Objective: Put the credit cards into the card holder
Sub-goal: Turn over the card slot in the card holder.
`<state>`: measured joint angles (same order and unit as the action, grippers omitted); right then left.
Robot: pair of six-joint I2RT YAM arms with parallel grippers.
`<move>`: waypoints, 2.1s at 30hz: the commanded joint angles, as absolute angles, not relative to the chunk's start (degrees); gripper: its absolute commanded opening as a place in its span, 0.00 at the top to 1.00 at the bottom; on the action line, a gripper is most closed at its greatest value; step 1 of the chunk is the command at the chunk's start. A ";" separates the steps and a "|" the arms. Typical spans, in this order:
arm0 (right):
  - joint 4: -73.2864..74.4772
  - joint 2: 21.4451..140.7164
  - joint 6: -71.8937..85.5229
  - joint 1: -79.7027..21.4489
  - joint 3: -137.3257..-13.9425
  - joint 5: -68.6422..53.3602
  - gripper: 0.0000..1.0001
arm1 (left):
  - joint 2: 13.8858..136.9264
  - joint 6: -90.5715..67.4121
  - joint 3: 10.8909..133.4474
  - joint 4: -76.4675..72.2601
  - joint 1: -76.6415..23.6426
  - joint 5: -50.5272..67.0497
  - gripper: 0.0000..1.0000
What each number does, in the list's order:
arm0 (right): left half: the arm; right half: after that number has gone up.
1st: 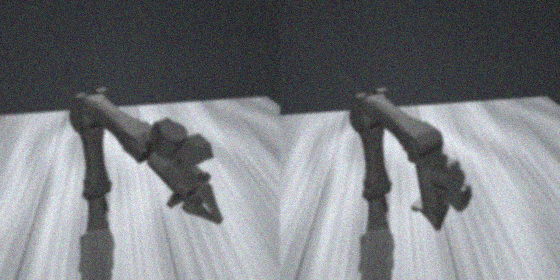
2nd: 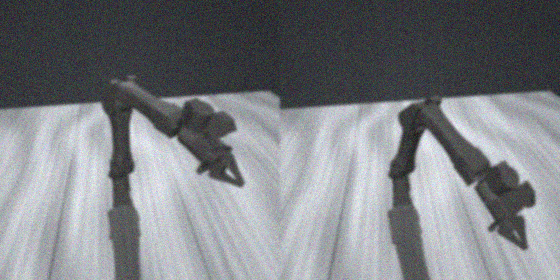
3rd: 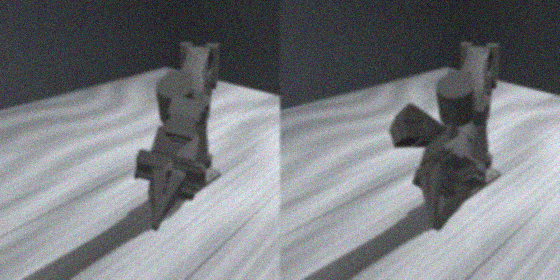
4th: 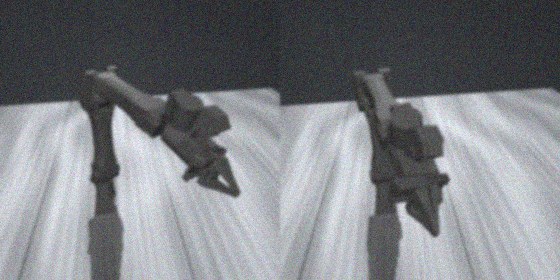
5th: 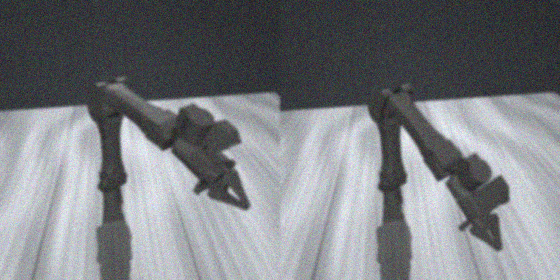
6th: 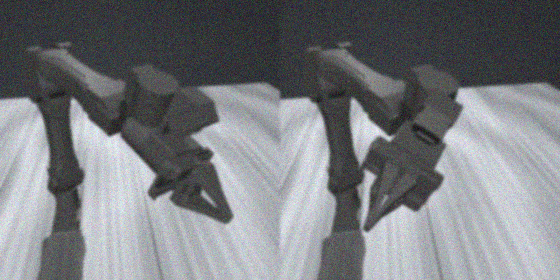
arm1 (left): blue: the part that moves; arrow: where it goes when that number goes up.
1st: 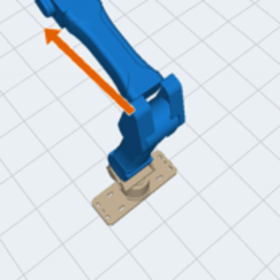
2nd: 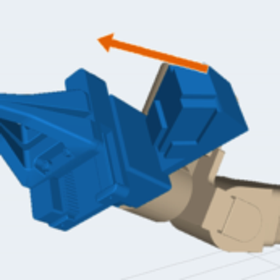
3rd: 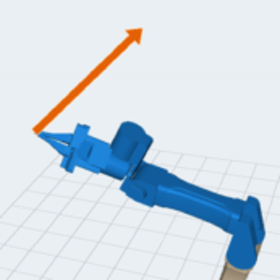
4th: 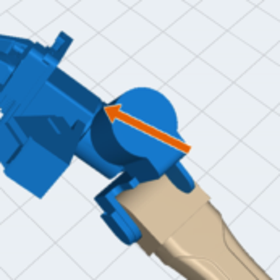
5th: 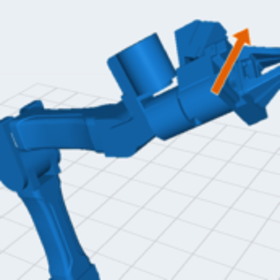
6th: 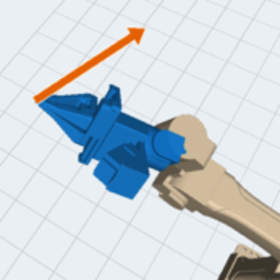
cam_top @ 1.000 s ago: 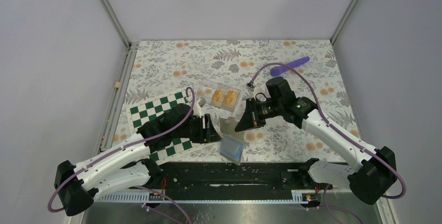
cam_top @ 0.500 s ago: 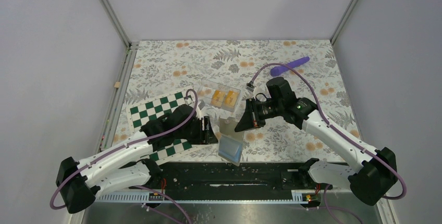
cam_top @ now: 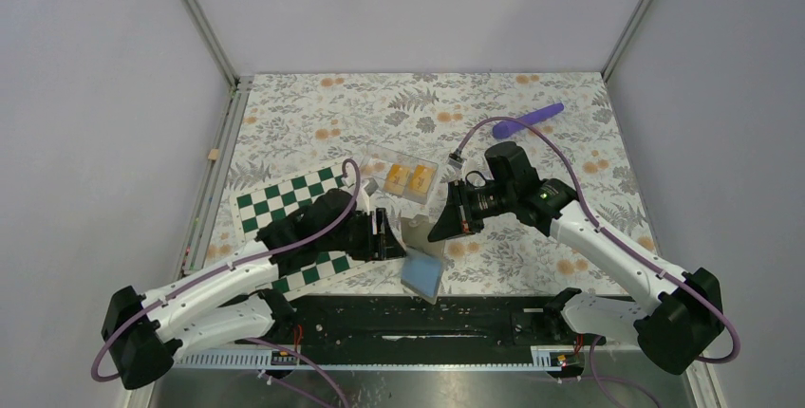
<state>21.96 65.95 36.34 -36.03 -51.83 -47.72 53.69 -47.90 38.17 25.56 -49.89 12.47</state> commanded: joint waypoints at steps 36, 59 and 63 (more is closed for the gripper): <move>19.34 65.21 37.00 -35.75 -51.10 -50.03 1.00 | 49.16 -49.58 33.13 14.85 -50.08 15.12 0.44; 11.15 63.39 45.54 -35.75 -48.30 -54.79 1.00 | 38.94 -56.01 23.09 -2.09 -46.24 18.33 0.35; 7.71 63.59 49.59 -35.72 -47.93 -56.29 1.00 | 38.54 -57.16 21.41 -3.47 -45.20 18.81 0.36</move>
